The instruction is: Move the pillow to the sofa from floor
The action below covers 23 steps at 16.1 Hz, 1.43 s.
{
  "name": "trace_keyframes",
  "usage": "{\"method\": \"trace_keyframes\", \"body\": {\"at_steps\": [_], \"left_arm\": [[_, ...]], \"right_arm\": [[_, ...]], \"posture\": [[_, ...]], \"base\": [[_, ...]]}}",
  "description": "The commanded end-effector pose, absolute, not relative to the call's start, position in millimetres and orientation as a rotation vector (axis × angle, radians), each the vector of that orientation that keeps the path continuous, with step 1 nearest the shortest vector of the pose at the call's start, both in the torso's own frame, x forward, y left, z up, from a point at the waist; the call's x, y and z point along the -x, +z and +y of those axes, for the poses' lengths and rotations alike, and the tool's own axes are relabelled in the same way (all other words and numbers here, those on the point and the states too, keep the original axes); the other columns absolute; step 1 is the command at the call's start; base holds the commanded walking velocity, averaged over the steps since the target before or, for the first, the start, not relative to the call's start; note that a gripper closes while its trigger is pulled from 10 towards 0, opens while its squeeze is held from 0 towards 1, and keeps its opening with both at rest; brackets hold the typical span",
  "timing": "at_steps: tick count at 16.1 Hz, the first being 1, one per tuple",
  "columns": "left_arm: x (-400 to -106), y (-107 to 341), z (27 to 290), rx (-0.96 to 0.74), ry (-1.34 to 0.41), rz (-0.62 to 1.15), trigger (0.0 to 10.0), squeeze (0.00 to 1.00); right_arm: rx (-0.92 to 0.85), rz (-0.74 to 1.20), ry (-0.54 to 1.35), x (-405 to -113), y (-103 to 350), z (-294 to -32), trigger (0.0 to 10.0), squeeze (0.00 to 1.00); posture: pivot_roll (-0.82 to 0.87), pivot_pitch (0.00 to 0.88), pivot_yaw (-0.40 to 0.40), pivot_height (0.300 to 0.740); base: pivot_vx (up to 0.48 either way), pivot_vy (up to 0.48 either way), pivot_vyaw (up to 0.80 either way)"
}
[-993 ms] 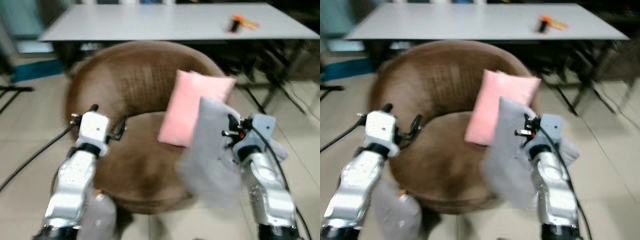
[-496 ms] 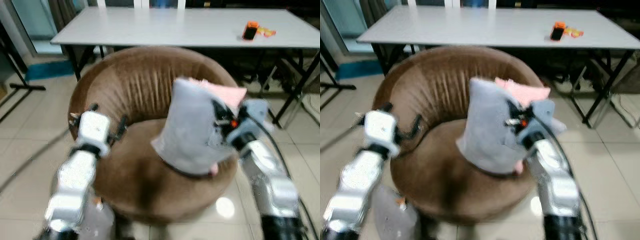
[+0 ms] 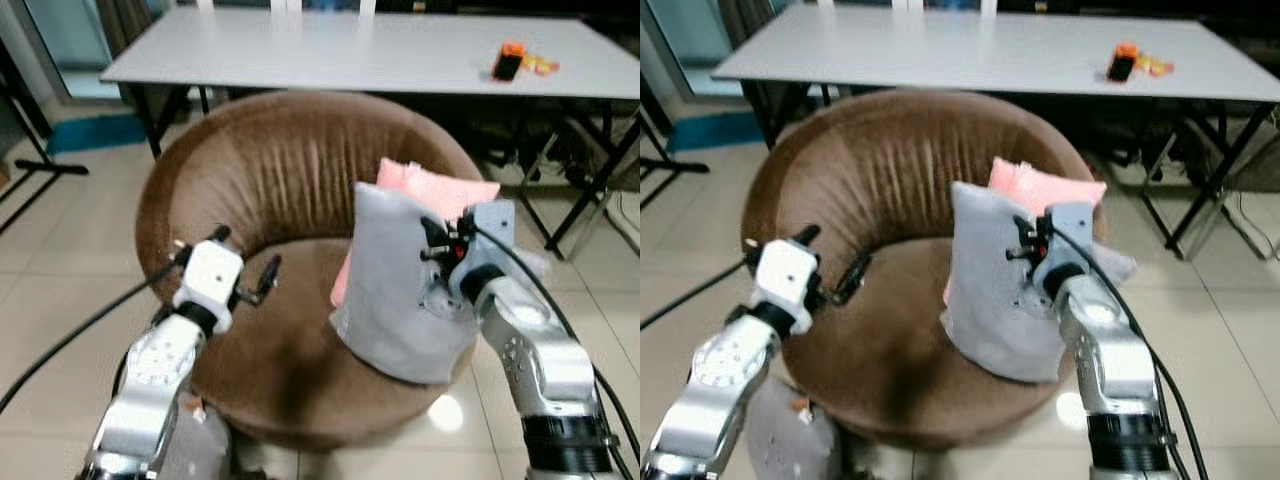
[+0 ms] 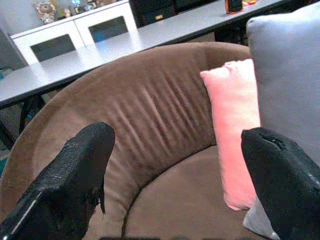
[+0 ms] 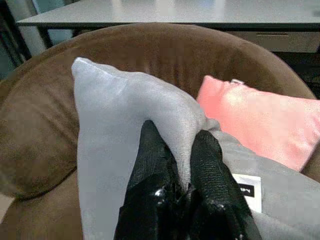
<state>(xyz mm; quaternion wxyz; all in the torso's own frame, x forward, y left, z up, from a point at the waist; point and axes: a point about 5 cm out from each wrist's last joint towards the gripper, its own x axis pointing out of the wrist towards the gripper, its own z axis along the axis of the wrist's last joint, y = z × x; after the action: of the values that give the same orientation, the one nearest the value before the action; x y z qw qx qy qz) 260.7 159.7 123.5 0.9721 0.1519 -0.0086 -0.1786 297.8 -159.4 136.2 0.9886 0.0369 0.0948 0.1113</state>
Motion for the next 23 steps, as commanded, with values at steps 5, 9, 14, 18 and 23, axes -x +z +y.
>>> {"method": "trace_keyframes", "body": {"at_steps": [5,9,14,18,23], "left_arm": [[-237.8,115.6,159.9,-0.308,-0.596,0.084,10.0,0.00],[-232.2,115.0,164.3,-0.311,-0.614,0.102,10.0,0.00],[-227.2,115.6,162.7,-0.305,-0.634,0.112,10.0,0.00],[-220.4,113.1,165.3,-0.300,-0.627,0.134,10.0,0.00],[-212.9,112.1,168.4,-0.302,-0.609,0.160,10.0,0.00]], "right_arm": [[-0.152,0.291,0.343,-303.4,148.7,-137.5,10.0,0.00],[-0.301,0.308,0.454,-298.1,170.0,-124.7,10.0,0.00],[-0.499,0.365,0.442,-303.8,174.6,-111.4,10.0,0.00],[-0.383,0.481,0.318,-329.2,133.3,-90.0,10.0,0.00],[-0.277,0.403,0.292,-374.1,131.9,-58.3,10.0,0.00]], "posture": [[0.05,0.000,-0.037,0.740],[0.05,0.000,-0.039,0.740],[0.06,0.000,-0.054,0.740],[0.07,0.000,-0.061,0.740],[0.10,0.000,-0.093,0.740]], "base": [[0.000,0.000,0.00],[0.000,0.000,0.00],[0.000,0.000,0.00],[0.000,0.000,0.00],[0.000,0.000,0.00]]}}
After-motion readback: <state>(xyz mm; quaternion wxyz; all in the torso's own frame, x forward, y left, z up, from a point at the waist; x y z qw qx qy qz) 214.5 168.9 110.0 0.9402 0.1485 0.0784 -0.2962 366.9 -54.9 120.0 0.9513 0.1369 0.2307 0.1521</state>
